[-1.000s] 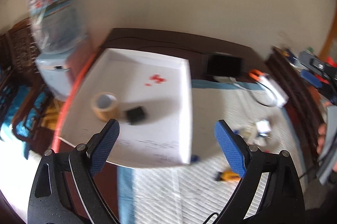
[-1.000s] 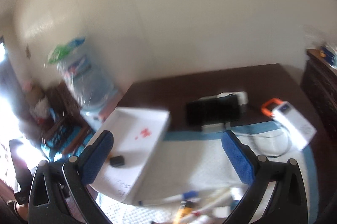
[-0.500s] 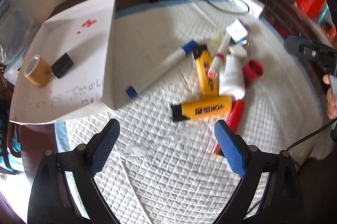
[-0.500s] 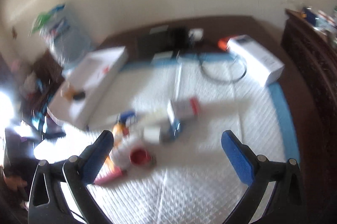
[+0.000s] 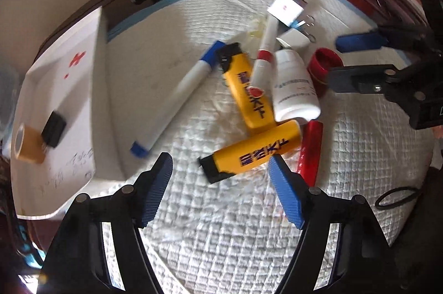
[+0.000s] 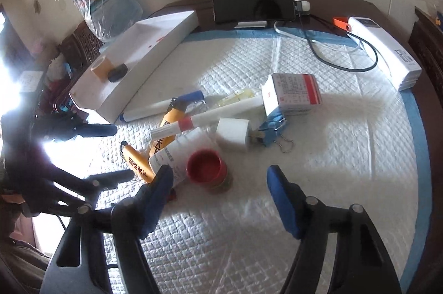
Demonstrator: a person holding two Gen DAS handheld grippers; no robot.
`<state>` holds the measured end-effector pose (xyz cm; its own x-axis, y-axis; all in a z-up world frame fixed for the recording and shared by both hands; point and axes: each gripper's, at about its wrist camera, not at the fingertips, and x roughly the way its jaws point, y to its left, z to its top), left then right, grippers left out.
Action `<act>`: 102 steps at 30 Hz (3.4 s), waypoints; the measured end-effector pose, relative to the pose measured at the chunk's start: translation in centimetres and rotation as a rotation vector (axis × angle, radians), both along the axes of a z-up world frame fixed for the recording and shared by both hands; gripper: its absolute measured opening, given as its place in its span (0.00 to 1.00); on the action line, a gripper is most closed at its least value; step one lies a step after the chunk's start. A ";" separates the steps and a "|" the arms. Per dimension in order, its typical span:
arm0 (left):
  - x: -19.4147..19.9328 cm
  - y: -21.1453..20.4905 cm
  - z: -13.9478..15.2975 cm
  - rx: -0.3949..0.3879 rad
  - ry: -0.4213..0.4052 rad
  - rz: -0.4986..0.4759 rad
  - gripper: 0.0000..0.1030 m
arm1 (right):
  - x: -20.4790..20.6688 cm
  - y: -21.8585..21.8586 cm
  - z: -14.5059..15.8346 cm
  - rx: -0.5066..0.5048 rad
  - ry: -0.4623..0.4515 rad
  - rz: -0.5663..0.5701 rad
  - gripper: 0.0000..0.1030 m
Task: Organize rigid objects
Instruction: 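Move both tools back over the pile toward the yellow lighter and red cap, then grasp the yellow lighter with the left gripper while the right gripper grasps the red cap, then carry the yellow lighter and red cap into the white tray and release both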
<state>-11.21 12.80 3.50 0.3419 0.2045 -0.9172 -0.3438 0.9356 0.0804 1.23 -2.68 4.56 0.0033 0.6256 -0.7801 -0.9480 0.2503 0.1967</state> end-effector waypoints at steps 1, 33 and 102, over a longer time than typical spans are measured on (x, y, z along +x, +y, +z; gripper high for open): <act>0.3 -0.2 -0.2 -0.002 0.004 -0.019 0.71 | -0.1 0.4 -0.1 -0.002 -0.007 0.004 0.65; 0.5 -0.1 -0.4 -0.090 -0.019 0.064 0.27 | 1.3 -2.0 1.8 0.071 0.134 -0.091 0.30; -20.4 18.3 20.7 0.105 -0.473 0.672 0.21 | -10.5 14.9 22.1 0.491 0.105 0.209 0.27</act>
